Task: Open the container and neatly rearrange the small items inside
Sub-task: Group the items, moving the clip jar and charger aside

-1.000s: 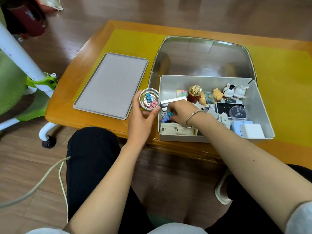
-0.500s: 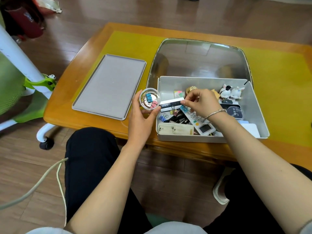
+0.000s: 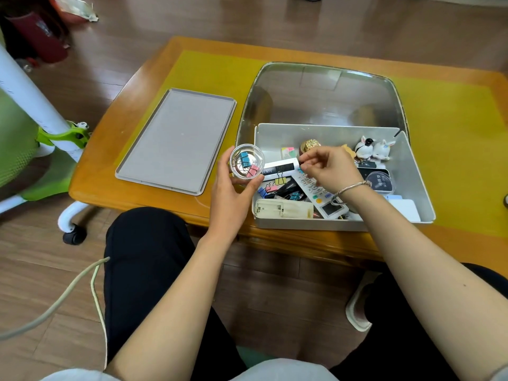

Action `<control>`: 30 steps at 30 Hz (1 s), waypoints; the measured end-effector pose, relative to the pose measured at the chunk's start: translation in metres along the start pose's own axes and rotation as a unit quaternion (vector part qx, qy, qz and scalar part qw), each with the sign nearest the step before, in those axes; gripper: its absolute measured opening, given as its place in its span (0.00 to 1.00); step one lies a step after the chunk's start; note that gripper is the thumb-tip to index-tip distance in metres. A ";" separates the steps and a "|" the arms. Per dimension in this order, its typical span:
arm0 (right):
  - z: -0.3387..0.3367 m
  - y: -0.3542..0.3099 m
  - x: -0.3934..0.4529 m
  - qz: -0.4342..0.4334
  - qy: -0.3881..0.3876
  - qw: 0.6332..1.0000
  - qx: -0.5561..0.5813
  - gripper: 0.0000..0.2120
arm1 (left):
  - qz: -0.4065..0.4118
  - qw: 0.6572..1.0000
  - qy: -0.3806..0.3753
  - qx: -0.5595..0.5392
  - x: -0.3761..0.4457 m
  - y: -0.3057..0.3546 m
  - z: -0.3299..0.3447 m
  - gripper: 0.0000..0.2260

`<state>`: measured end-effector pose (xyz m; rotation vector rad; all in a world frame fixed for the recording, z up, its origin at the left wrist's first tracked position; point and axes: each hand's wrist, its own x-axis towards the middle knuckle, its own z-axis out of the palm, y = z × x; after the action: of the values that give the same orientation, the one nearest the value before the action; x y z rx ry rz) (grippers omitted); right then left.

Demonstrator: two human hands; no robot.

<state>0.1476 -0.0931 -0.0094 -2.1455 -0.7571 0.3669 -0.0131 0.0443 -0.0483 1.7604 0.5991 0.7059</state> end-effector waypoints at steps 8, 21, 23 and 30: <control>-0.003 -0.017 -0.002 -0.053 -0.192 0.946 -0.255 0.06 | 0.007 1.000 -0.007 0.006 0.000 -0.001 0.002 0.31; 0.011 -0.013 -0.005 -0.105 -0.185 0.909 -0.360 0.06 | -0.003 1.000 -0.017 0.003 -0.002 0.005 0.002 0.31; 0.010 -0.010 -0.006 -0.101 -0.141 0.930 -0.325 0.06 | -0.002 1.000 -0.018 0.016 -0.003 0.006 0.003 0.30; -0.004 -0.003 -0.013 -0.078 0.035 0.982 -0.170 0.06 | -0.009 0.997 -0.021 0.075 -0.003 0.018 0.011 0.27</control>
<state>0.1382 -0.1029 -0.0047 -2.3793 -0.9995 0.0814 -0.0063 0.0298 -0.0340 1.9016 0.6514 0.6233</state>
